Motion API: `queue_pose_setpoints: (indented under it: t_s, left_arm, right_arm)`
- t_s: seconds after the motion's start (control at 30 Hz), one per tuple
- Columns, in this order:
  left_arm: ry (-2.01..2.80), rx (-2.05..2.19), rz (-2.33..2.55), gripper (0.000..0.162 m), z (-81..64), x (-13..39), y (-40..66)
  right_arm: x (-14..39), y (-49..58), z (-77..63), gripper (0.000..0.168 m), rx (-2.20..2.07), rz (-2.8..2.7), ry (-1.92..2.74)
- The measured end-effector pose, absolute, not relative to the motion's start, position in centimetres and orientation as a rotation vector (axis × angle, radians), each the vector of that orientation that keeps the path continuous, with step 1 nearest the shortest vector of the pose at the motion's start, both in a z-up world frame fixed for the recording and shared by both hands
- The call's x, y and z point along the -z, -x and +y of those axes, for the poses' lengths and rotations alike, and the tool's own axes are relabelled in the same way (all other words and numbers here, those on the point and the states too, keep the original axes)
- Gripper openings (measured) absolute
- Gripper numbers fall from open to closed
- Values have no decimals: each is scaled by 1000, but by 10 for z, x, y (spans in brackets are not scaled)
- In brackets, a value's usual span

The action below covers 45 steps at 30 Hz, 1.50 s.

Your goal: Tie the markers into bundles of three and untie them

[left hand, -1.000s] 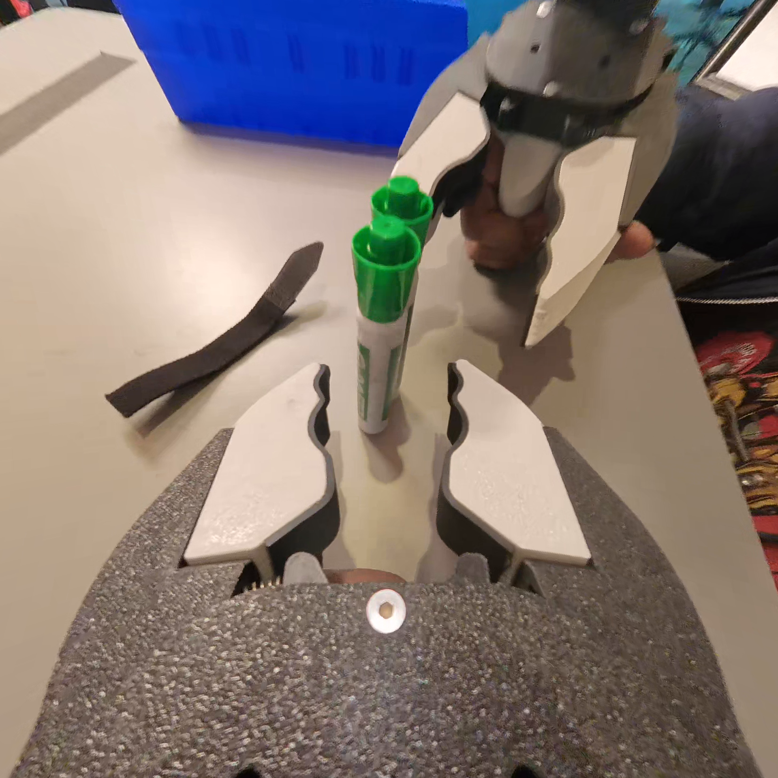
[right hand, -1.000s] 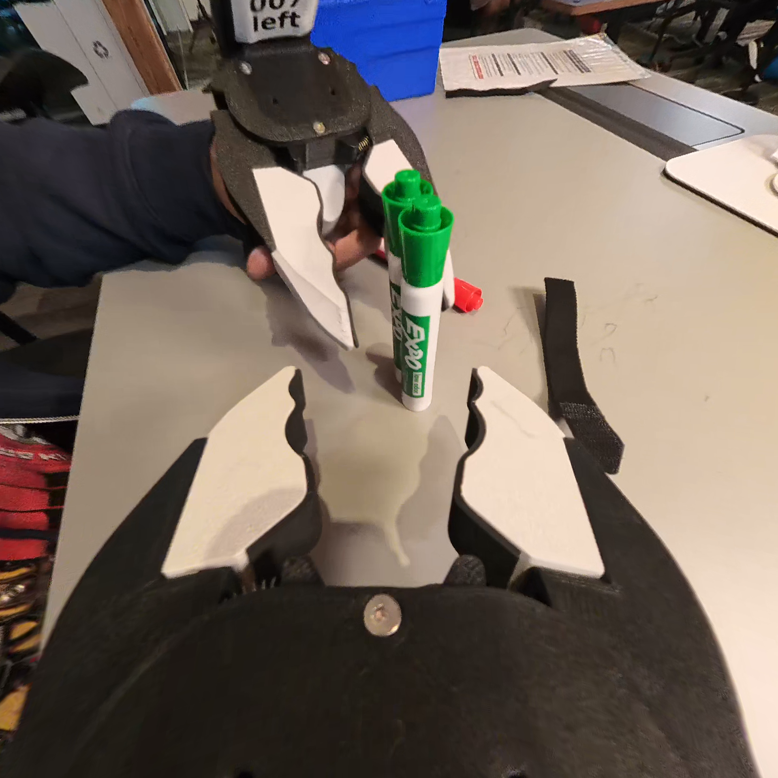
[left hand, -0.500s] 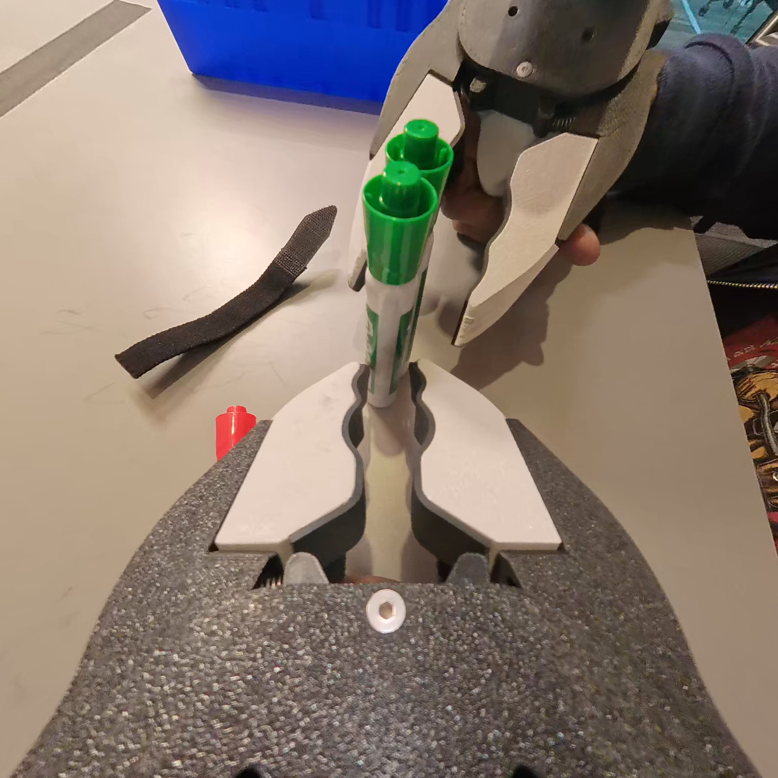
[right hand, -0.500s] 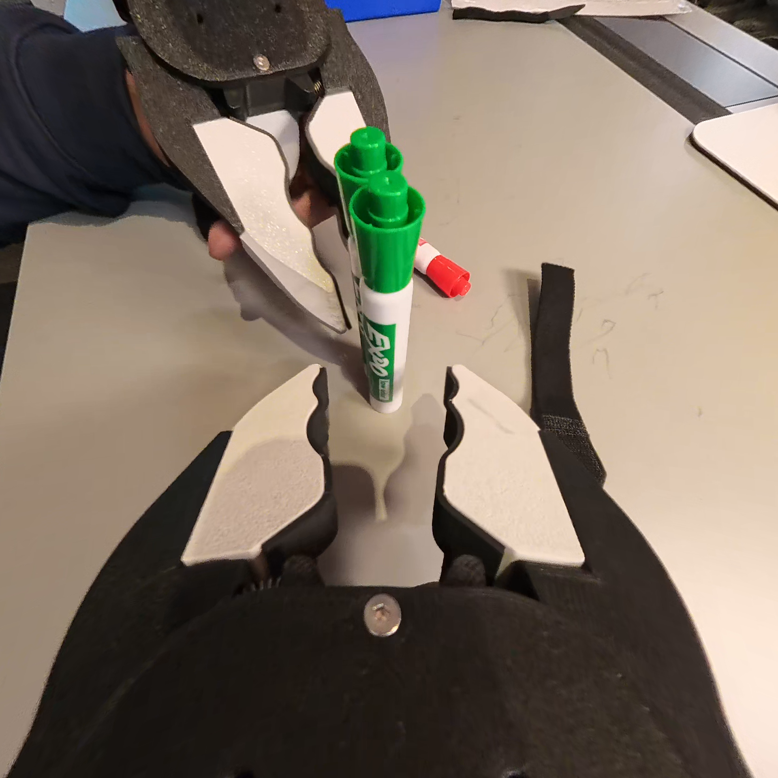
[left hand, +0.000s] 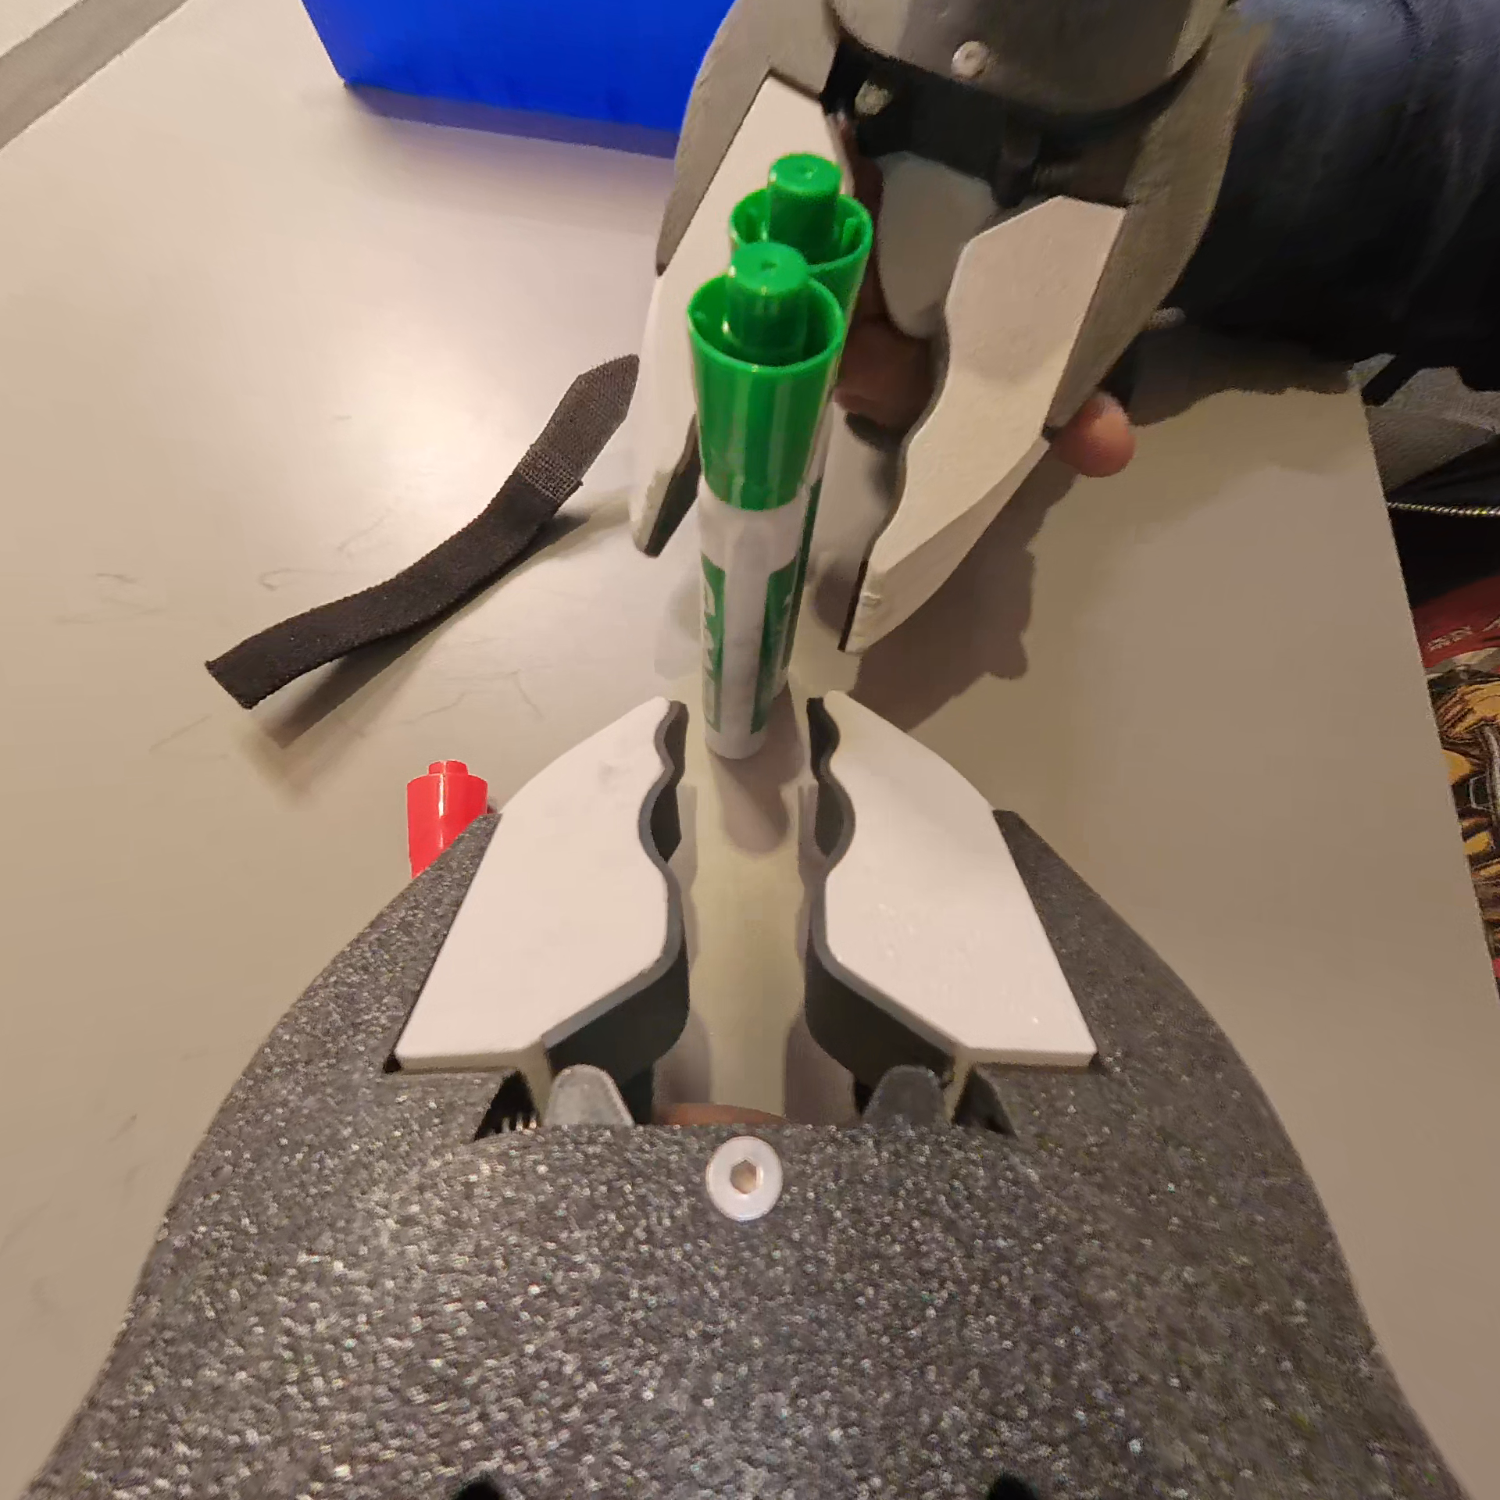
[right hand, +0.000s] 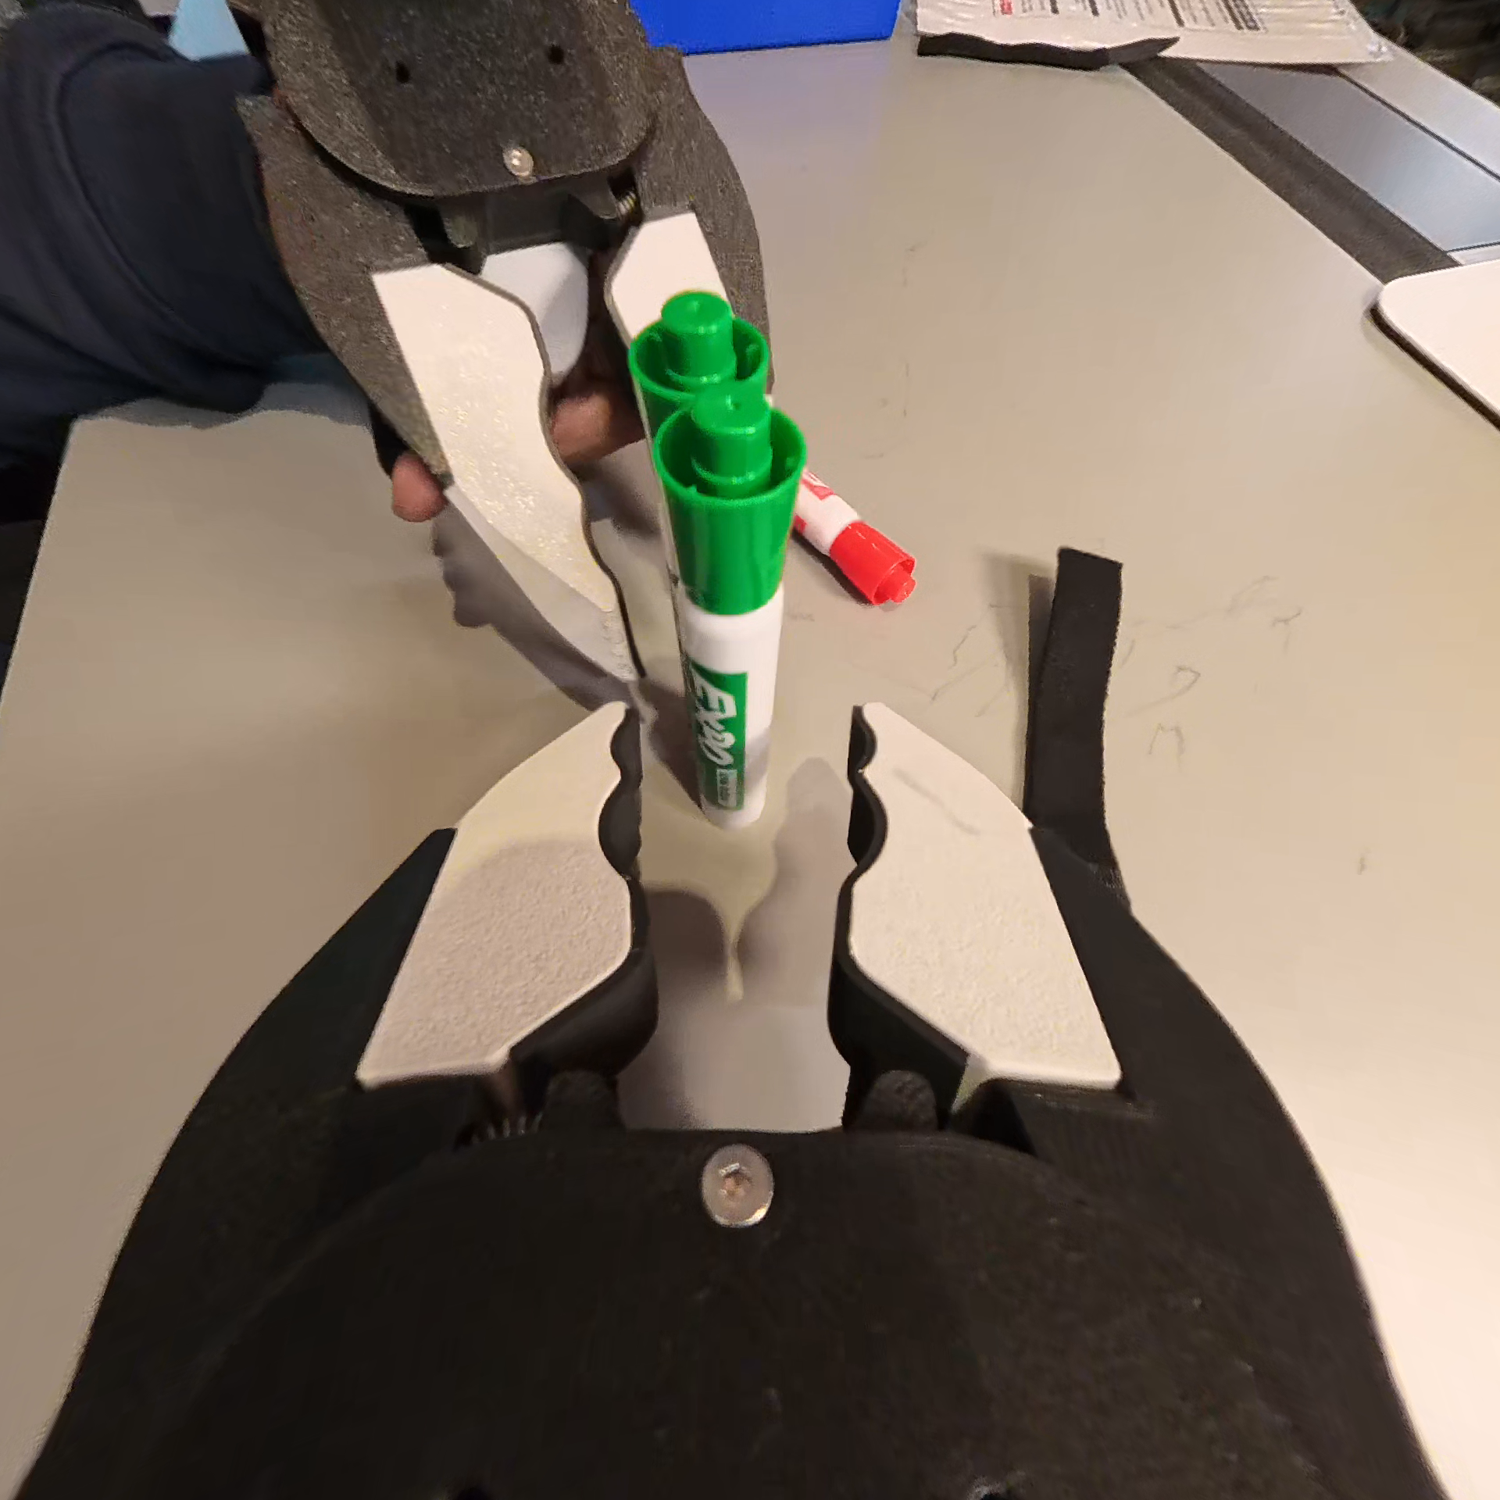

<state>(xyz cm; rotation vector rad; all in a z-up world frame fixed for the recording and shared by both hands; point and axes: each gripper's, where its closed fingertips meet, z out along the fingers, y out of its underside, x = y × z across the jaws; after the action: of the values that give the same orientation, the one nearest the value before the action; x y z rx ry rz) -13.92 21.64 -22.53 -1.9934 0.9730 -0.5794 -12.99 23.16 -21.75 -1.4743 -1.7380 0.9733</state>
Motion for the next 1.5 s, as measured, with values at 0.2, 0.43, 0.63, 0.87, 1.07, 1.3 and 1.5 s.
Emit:
queue_pose_setpoints:
  t_s: [0.2,0.43,0.63,0.87,1.07,1.3,1.5]
  left_arm:
    - [1959,587,956,17,216,219,140]
    - [1926,632,921,8,216,211,142]
    - [1924,631,928,5,217,211,140]
    - [1932,626,937,4,217,213,138]
    - [1931,613,940,2,217,214,138]
    - [1894,619,938,17,217,208,142]
    - [1711,738,925,56,221,179,139]
  right_arm:
    - [221,141,226,49,-1002,-1803,1453]
    - [228,147,220,45,-966,-1874,1445]
    - [237,149,219,41,-930,-1926,1475]
    - [235,157,219,37,-929,-1928,1446]
    - [242,161,216,26,-894,-1981,1448]
    - [243,161,217,23,-920,-1981,1485]
    - [243,160,214,21,-972,-2008,1498]
